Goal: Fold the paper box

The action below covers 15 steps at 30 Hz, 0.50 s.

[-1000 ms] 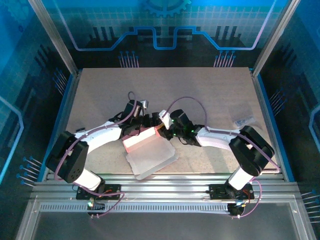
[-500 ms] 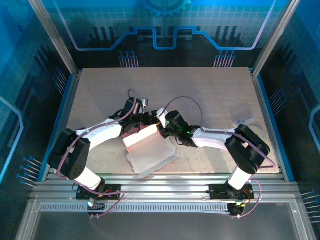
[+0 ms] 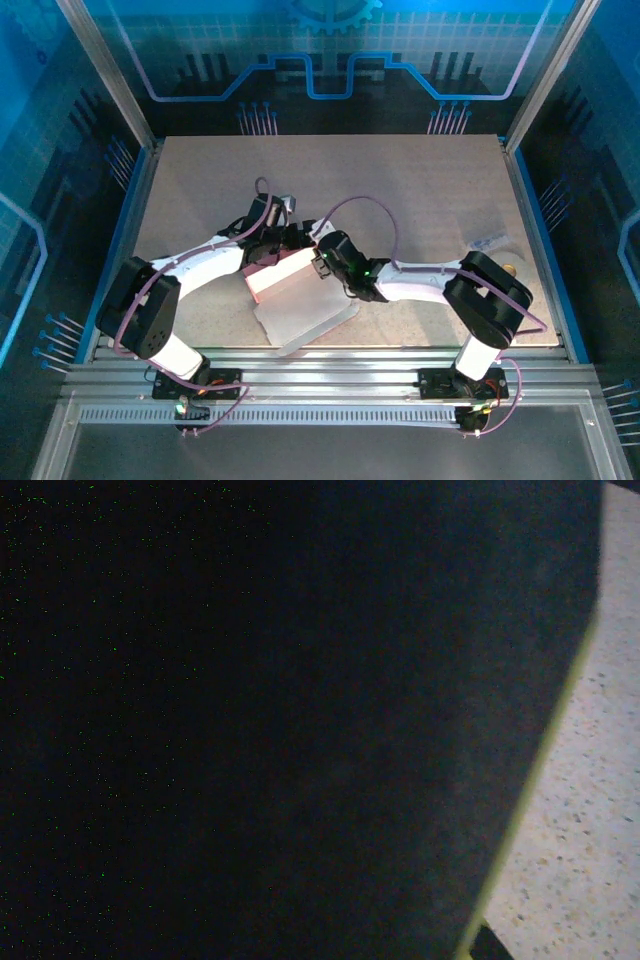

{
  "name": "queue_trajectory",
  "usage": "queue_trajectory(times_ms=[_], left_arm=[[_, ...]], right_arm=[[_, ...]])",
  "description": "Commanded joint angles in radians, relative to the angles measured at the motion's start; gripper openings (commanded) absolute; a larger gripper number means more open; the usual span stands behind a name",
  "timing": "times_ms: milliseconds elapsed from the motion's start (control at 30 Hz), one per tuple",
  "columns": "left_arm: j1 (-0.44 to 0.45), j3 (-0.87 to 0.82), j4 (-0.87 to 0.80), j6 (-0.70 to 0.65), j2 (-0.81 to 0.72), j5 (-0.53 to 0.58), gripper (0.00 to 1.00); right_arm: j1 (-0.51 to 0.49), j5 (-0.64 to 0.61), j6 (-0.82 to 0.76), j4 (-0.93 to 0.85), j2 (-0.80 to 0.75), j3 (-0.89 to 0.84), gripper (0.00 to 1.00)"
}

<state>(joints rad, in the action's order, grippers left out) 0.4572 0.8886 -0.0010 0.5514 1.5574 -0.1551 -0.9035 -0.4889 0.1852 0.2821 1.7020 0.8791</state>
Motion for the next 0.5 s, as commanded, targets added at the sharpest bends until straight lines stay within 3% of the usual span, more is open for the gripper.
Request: queue_trajectory(times_ms=[0,300,400,467], left_arm=[[0.041,0.006,-0.148,-0.036,0.024,-0.068,0.93],[0.042,0.023,-0.171,-0.034,0.033,-0.062,0.91],[0.042,0.030,-0.176,-0.037,0.040,-0.063,0.91],[0.043,0.037,-0.181,-0.041,0.046,-0.056,0.92]], right_arm=[[-0.021,-0.195,-0.081,0.036,0.030,0.055,0.02],[-0.021,-0.184,-0.066,0.013,0.032,0.064,0.02],[0.013,0.014,-0.053,-0.006,0.026,0.070,0.08],[0.028,0.072,-0.036,-0.032,0.018,0.070,0.12]])
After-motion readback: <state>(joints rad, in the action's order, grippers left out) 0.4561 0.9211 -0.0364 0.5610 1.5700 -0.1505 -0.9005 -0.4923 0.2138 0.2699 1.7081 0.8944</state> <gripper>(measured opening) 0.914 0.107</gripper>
